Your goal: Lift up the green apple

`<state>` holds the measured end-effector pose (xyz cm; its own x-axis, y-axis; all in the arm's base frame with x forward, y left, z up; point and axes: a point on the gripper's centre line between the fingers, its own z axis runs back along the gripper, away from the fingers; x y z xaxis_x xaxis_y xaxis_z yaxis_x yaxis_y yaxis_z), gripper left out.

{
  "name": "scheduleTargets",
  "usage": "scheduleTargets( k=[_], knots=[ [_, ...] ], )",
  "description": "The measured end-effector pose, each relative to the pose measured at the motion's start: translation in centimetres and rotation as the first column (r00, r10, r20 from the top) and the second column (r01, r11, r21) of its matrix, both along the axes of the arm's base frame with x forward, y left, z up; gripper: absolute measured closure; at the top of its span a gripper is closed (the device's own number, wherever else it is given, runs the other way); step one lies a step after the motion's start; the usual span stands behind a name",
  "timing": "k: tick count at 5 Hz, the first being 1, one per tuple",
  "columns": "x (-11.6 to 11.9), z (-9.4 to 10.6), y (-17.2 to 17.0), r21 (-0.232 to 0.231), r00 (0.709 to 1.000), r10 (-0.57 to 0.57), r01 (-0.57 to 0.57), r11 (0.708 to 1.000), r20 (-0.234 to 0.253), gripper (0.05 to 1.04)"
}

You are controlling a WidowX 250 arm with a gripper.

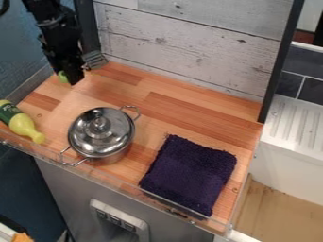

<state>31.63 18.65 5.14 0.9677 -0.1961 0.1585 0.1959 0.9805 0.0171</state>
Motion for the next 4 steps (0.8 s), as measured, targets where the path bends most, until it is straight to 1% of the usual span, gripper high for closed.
scheduleTargets(
  k=[1, 2, 3, 4],
  knots=[
    [-1.9, 0.9, -0.1, 0.063, 1.000, -0.004, 0.005, 0.998, -0.018, 0.662],
    [-4.3, 1.7, 0.3, 0.124, 0.999, 0.020, -0.016, 0.992, -0.038, 0.662],
    [-6.7, 2.8, 1.3, 0.131, 0.995, 0.079, -0.070, 0.989, -0.063, 0.662],
    [-9.6, 3.2, 3.3, 0.130, 0.976, 0.173, -0.157, 0.979, -0.129, 0.662]
  ],
)
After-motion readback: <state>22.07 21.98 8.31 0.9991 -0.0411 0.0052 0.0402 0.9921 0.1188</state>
